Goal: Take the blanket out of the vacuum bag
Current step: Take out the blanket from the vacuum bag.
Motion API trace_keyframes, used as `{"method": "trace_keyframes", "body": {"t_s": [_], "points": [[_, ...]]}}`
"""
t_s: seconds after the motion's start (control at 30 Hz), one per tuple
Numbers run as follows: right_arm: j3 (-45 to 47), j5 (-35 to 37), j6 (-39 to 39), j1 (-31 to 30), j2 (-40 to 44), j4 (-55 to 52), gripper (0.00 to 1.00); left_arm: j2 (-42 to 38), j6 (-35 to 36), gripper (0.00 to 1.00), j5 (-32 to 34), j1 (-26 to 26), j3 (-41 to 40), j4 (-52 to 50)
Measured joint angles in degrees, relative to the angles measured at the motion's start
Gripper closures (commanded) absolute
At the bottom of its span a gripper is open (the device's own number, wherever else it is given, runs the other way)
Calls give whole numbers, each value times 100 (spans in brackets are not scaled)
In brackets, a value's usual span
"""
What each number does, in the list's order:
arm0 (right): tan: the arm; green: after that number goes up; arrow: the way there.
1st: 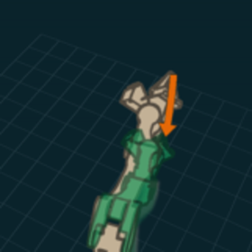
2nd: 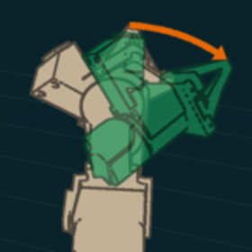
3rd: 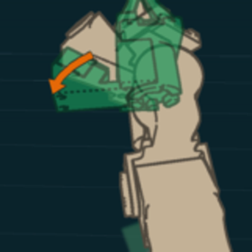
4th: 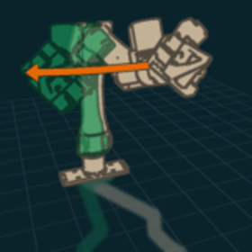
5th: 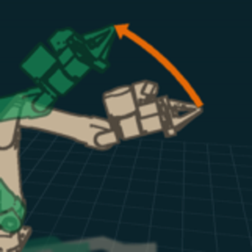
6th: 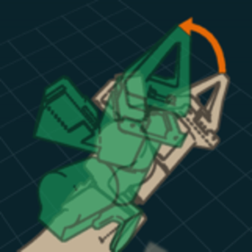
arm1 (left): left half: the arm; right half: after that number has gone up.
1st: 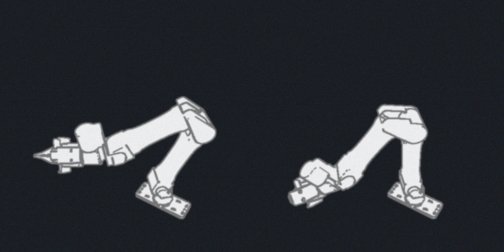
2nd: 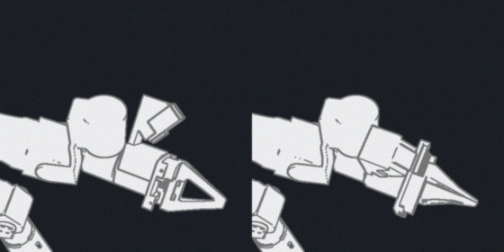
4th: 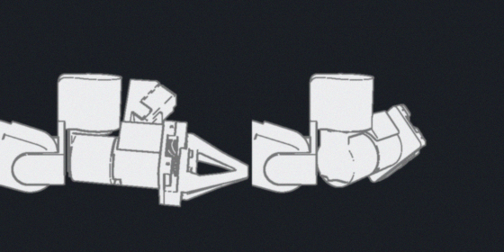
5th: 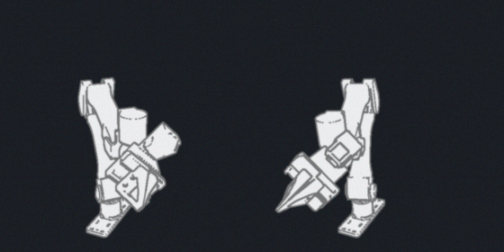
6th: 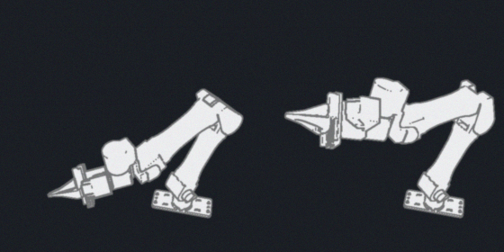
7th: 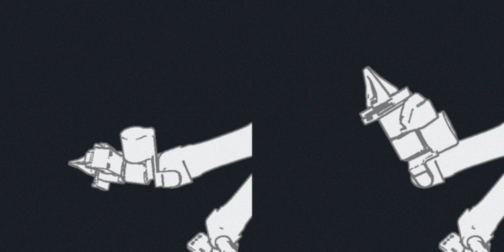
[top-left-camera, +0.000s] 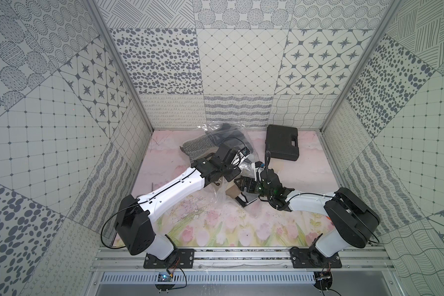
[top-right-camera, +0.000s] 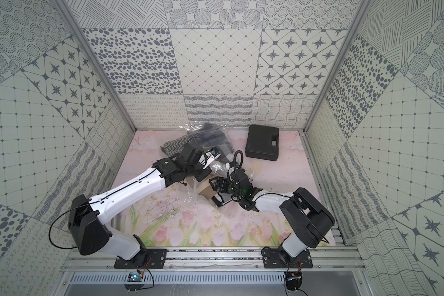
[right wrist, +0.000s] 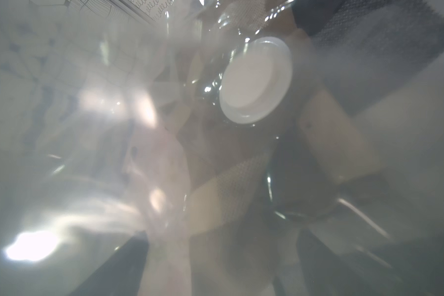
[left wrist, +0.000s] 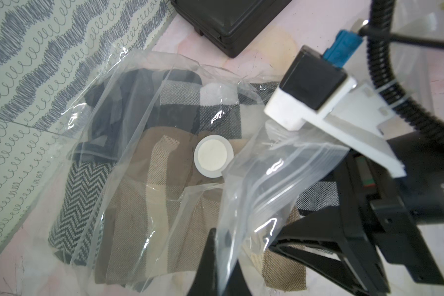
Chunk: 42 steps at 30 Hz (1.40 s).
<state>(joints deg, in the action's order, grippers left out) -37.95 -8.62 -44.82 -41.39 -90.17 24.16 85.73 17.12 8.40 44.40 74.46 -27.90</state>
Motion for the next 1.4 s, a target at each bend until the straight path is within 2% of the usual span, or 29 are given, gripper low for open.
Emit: {"method": "trace_keyframes", "body": {"t_s": [0.2, 0.27, 0.37, 0.43, 0.5, 0.6, 0.9, 1.1, 1.27, 1.4], "points": [[-330, 337, 52, -179, -553, -190, 10, -70, -72, 100, 208, -15, -72, 2], [-525, 393, 96, -240, -881, -219, 15, -87, -114, 100, 234, -15, -74, -17], [-892, 415, 205, -339, -1331, -256, 29, -103, -184, 100, 260, -13, -76, -22], [-1078, 402, 254, -365, -1517, -249, 50, -103, -214, 100, 299, -2, -87, -20], [-1213, 350, 238, -367, -1668, -238, 78, -103, -240, 100, 354, 11, -122, -17], [-1246, 308, 240, -382, -1652, -254, 100, -101, -284, 100, 415, 24, -184, -9], [-997, 66, 90, -299, -1165, -485, 100, -24, -428, 100, 509, 26, -376, 295], [-1023, -83, -63, -278, 216, -1388, 100, -26, -664, 100, 581, 90, -815, 859], [-719, -140, -485, -280, 1182, -1714, 100, -15, -848, 100, 745, 203, -1073, 1370], [-568, -103, -664, -293, 1858, -2562, 100, 90, -922, 100, 802, 262, -1147, 1593]]}}
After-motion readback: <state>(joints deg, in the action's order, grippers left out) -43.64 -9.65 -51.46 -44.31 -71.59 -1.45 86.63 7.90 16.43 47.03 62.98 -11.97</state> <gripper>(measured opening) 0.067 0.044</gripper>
